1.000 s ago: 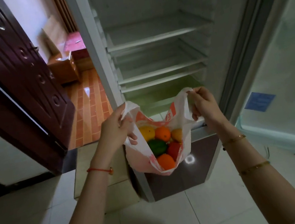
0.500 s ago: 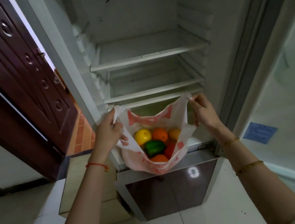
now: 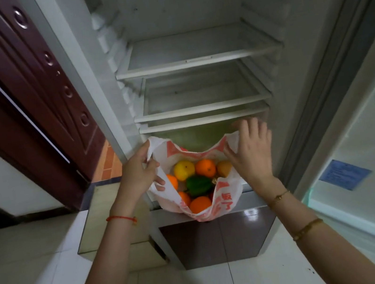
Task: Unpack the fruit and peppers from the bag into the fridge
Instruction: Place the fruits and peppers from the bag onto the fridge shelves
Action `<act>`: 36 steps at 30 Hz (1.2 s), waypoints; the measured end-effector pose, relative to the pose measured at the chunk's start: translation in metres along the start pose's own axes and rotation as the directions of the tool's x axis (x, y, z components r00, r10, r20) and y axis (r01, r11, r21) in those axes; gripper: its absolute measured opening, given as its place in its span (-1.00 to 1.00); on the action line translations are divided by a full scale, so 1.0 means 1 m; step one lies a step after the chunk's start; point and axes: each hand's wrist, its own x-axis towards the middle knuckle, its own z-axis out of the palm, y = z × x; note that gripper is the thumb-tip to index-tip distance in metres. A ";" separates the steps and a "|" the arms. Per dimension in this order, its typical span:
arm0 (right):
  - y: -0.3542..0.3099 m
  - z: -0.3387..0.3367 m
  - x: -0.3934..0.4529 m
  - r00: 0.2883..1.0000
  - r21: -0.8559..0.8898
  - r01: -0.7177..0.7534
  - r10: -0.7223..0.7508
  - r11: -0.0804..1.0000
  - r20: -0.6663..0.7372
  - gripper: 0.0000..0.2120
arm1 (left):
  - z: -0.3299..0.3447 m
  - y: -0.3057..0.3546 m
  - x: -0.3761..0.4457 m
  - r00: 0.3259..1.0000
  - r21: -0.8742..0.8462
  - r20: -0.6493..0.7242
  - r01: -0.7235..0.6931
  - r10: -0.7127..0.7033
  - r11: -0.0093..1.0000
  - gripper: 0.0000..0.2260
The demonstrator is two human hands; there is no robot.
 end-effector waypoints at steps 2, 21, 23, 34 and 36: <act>-0.007 0.003 -0.001 0.979 0.050 0.199 -0.200 0.979 0.027 -0.81 | 0.001 -0.001 0.001 1.000 0.000 0.005 0.005 -0.005 1.000 -0.51; 0.070 0.122 -0.029 0.531 -0.034 0.284 -0.128 0.958 0.838 0.41 | 0.004 -0.036 0.034 0.983 0.138 0.185 -0.029 0.003 0.990 -0.44; 0.062 0.122 -0.026 0.525 0.038 0.234 -0.159 0.972 0.836 0.33 | 0.005 -0.038 0.035 0.981 0.151 0.196 -0.028 -0.002 0.988 -0.43; 0.002 0.139 -0.012 0.552 0.201 0.130 -0.239 0.971 0.799 -0.48 | 0.012 -0.036 0.035 0.983 0.128 0.182 -0.058 0.034 0.990 -0.45; 0.000 0.146 -0.007 0.516 0.170 0.172 -0.236 0.970 0.823 -0.35 | 0.014 -0.036 0.036 0.983 0.111 0.184 -0.034 0.013 0.993 -0.44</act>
